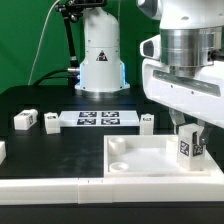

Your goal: Assemble one leg

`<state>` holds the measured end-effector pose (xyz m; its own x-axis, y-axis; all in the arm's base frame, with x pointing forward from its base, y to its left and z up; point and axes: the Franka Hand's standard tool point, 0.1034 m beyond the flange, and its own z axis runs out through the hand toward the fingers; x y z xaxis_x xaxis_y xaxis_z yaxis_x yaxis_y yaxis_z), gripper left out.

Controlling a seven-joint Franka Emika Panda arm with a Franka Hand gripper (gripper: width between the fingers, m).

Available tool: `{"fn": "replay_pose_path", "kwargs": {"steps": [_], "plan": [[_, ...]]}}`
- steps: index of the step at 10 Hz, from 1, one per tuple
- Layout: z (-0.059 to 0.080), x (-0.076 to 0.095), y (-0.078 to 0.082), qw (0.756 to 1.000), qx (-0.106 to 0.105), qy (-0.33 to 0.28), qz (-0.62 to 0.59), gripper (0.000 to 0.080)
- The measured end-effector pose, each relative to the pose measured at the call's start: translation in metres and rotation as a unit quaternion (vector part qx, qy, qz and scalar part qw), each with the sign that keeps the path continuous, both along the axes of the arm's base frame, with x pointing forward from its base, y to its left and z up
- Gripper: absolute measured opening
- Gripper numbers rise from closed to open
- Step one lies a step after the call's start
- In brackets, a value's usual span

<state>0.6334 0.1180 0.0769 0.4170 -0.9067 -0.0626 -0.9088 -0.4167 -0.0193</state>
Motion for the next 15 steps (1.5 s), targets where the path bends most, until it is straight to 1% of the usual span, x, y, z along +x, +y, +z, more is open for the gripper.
{"fn": "replay_pose_path", "kwargs": {"steps": [1,2,3,4,5,7,9,11,13,14,15], "plan": [[-0.0001,0.0001,-0.0002,1.000,0.000,0.000,-0.009,0.0291],[-0.0004,0.0000,0.0001,1.000,0.000,0.000,0.005,0.0378],[-0.0008,-0.0003,0.0000,1.000,0.000,0.001,0.031,0.0563],[-0.0006,0.0003,0.0004,0.998,0.000,0.005,0.062,0.0563],[-0.0001,0.0008,0.0013,0.993,0.001,0.004,0.121,0.0630],[0.0013,-0.0004,0.0030,0.973,0.004,0.004,0.230,0.0646],[0.0014,-0.0005,0.0046,0.940,0.008,-0.003,0.341,0.0649],[0.0015,0.0000,0.0039,0.908,0.010,-0.010,0.419,0.0648],[0.0028,0.0005,0.0014,0.853,0.014,-0.015,0.522,0.0648],[0.0030,0.0008,0.0013,0.838,0.015,-0.017,0.546,0.0648],[0.0024,0.0012,0.0024,0.811,0.014,-0.023,0.585,0.0648]]}}
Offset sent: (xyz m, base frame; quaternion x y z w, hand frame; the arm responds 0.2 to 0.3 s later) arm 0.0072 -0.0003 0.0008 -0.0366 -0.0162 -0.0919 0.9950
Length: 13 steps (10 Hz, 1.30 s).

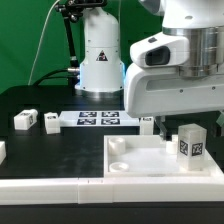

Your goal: Assemble one leg

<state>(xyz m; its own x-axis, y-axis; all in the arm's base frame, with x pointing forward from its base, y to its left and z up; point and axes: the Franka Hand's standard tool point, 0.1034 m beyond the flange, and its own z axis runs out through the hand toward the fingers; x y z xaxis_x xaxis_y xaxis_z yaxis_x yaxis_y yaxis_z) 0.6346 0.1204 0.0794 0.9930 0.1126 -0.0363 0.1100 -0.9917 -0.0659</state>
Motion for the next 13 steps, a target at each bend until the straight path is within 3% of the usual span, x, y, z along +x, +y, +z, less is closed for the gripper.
{"fn": "replay_pose_path", "kwargs": {"steps": [2,5,7,9,11,13], "plan": [[-0.0008,-0.0002,-0.0003,1.000,0.002,-0.003,0.031,0.0648],[-0.0008,-0.0001,-0.0005,1.000,0.002,-0.003,0.028,0.0290],[-0.0009,-0.0003,-0.0004,1.000,0.002,-0.002,0.013,0.0291],[-0.0017,0.0000,-0.0023,0.992,0.004,0.007,-0.126,0.0291],[-0.0020,0.0008,-0.0034,0.968,0.007,0.010,-0.252,0.0291],[-0.0021,0.0007,-0.0029,0.926,-0.001,0.017,-0.377,0.0291]]}}
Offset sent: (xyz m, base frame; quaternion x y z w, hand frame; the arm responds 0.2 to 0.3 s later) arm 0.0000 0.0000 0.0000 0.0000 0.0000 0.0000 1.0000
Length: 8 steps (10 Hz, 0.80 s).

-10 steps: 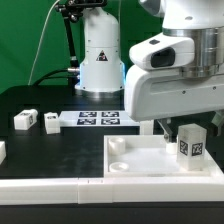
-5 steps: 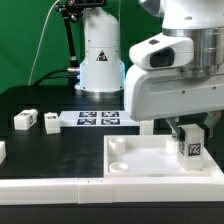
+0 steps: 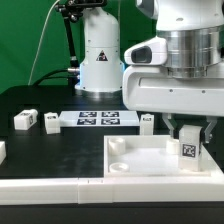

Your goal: Assemble one leg

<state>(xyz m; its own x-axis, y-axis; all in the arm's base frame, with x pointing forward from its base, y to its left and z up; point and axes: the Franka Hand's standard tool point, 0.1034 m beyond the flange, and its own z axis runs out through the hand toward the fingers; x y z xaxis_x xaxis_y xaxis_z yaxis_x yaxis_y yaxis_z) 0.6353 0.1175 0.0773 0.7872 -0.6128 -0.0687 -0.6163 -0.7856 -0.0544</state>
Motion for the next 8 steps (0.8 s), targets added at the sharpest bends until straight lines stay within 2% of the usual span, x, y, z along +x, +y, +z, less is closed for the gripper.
{"fn": "replay_pose_path", "kwargs": {"steps": [3,6,7,8], "plan": [[0.0000,-0.0006,0.0024,0.991,-0.010,0.010,-0.134,0.0292],[-0.0001,-0.0003,0.0019,0.974,-0.010,0.017,-0.225,0.0292],[-0.0006,-0.0006,0.0022,0.974,-0.010,0.017,-0.224,0.0386],[-0.0007,-0.0006,0.0020,0.978,-0.011,0.016,-0.208,0.0386]]}}
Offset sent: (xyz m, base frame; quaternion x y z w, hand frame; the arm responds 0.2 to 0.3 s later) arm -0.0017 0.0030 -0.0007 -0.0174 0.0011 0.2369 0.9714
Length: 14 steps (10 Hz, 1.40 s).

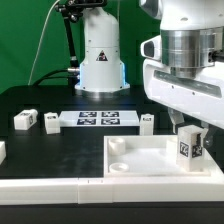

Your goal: Assemble one leg

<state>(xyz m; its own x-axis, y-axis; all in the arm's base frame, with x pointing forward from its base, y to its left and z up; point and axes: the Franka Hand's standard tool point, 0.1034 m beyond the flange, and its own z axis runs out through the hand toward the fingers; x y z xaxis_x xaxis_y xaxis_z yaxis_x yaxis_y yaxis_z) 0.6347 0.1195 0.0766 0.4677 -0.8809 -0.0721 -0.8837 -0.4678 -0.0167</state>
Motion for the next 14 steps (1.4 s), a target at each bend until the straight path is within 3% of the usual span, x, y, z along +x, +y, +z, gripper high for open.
{"fn": "replay_pose_path", "kwargs": {"steps": [1,2,5,10,12,13,14], "plan": [[0.0005,0.0003,0.0008,1.000,0.000,-0.001,0.018,0.0562],[0.0010,-0.0007,0.0031,1.000,0.000,0.004,0.028,0.0623],[0.0024,-0.0002,0.0049,0.985,0.005,0.009,0.175,0.0648],[0.0023,0.0000,0.0040,0.919,0.014,-0.008,0.395,0.0649],[0.0022,-0.0003,0.0047,0.874,0.009,-0.012,0.486,0.0649],[0.0022,-0.0006,0.0061,0.866,0.007,-0.011,0.501,0.0649],[0.0021,-0.0004,0.0044,0.835,0.004,-0.012,0.550,0.0649]]}}
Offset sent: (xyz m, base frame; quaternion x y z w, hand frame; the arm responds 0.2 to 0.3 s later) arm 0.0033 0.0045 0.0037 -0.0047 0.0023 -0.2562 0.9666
